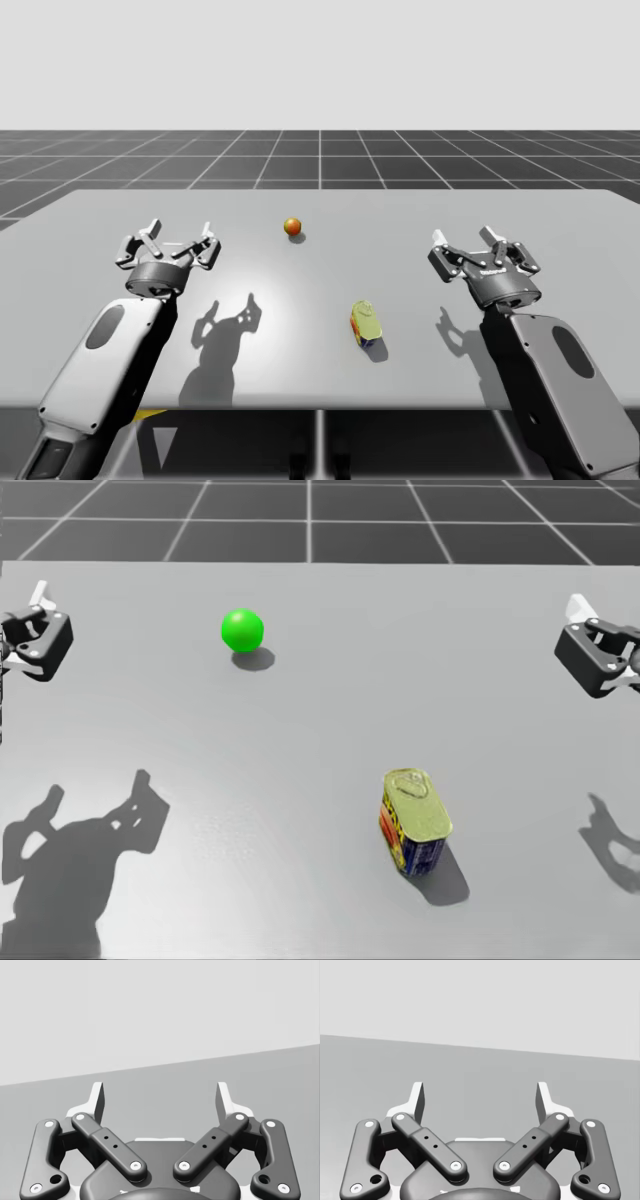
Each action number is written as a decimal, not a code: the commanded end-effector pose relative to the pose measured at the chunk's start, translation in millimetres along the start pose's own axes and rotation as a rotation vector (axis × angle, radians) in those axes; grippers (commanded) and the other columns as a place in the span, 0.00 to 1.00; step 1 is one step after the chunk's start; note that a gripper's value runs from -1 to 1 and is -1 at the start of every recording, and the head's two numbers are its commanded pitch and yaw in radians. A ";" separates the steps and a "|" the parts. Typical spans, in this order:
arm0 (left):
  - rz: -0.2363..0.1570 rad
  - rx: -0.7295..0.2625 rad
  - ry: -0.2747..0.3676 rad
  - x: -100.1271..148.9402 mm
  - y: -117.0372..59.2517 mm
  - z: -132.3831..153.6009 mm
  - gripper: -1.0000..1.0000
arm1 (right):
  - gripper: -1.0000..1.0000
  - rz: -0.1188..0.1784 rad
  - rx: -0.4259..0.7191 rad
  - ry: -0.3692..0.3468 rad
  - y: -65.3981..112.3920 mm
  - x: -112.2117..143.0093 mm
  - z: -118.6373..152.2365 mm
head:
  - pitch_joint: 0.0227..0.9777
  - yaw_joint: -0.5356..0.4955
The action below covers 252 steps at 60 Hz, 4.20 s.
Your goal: Watch the red light. When it turns green, pick up the object.
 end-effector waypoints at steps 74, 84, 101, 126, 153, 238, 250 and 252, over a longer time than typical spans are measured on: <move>-0.013 -0.014 0.005 -1.0 -6.5 0.3 0.00 | 0.00 -0.069 0.309 0.190 87.4 -37.3 154.7 | 0.91 0.37; -0.017 -0.018 0.008 -2.2 -8.3 0.6 0.00 | 0.00 -0.130 0.371 0.220 101.8 -49.8 170.1 | 0.91 0.36; -0.019 -0.021 0.009 -2.7 -9.6 0.4 0.00 | 0.00 -0.224 0.399 0.274 127.2 -68.4 174.1 | 0.92 0.36; -0.016 -0.019 0.009 -2.1 -9.1 0.4 0.00 | 0.00 -0.106 0.247 0.288 149.7 -95.4 136.0 | 0.92 0.37; -0.020 -0.022 0.014 -2.5 -9.2 0.0 0.00 | 0.00 0.004 0.191 0.289 163.6 -103.1 108.2 | 0.91 0.38; -0.018 -0.027 0.013 -3.3 -9.2 0.1 0.00 | 1.00 0.110 0.116 -0.049 133.4 4.7 64.0 | 0.40 0.32; -0.017 -0.028 0.011 -3.2 -9.5 0.5 0.00 | 1.00 0.123 0.070 -0.192 110.2 62.7 51.5 | 0.40 0.33; -0.017 -0.028 0.011 -3.2 -9.6 0.5 0.00 | 1.00 0.125 0.060 -0.219 106.5 71.5 50.6 | 0.40 0.33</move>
